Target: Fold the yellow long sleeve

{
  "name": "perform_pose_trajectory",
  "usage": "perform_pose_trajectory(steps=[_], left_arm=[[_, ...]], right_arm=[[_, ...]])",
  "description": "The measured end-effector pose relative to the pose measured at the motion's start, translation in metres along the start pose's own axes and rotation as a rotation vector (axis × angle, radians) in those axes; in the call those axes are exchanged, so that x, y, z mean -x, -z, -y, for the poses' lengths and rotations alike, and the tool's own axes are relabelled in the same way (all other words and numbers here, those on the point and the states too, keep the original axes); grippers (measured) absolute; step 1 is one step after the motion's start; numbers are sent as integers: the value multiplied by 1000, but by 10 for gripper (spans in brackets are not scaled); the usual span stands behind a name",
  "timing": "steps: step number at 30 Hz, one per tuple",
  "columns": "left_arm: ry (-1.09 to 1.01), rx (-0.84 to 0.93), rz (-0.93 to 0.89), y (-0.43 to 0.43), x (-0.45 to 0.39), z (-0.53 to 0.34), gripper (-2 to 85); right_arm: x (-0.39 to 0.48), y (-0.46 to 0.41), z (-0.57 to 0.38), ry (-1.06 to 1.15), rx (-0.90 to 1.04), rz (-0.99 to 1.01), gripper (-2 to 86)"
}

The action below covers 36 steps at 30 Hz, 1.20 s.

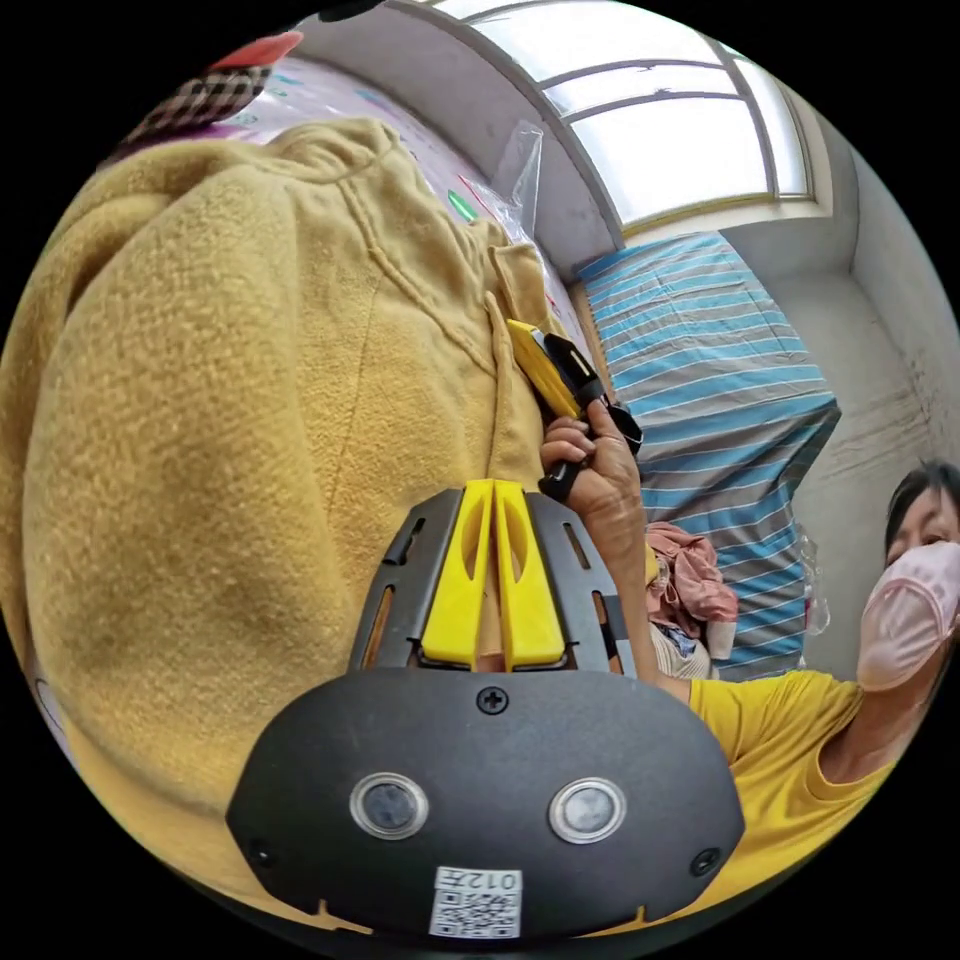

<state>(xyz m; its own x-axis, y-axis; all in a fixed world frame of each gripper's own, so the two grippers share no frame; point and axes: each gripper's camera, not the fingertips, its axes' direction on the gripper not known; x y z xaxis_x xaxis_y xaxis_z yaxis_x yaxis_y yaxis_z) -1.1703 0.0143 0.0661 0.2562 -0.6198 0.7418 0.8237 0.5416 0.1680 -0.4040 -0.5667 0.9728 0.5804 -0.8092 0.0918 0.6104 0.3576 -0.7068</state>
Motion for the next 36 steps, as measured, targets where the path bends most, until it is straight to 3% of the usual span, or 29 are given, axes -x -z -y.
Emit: perform_pose_trajectory(steps=[8,11,13,16,20,23,25,28,32,36], left_arm=[[-17,-6,35,-2,-3,4,5],[3,-2,13,-5,0,6,5],[30,19,-32,-9,5,9,5],[129,59,-126,-7,15,11,5],[-63,-22,-129,32,-45,-4,4],[-183,114,-16,15,-94,-34,4],[-220,261,154,-21,-113,-58,3],[-223,323,410,-52,-119,-73,0],[-89,312,422,-48,-121,-71,-1],[-269,332,500,-13,-177,-97,-1]], right_arm=[[-9,-35,-6,7,42,65,6],[17,-1,-31,-12,111,102,7],[82,57,-70,218,111,-68,7],[123,112,-145,381,88,-385,7],[102,140,-224,371,159,-370,7],[79,117,-262,384,111,-445,7],[56,75,-266,354,126,-564,6],[26,24,-268,331,197,-756,5],[14,4,-276,264,199,-822,5],[64,11,-343,460,180,-865,4]])
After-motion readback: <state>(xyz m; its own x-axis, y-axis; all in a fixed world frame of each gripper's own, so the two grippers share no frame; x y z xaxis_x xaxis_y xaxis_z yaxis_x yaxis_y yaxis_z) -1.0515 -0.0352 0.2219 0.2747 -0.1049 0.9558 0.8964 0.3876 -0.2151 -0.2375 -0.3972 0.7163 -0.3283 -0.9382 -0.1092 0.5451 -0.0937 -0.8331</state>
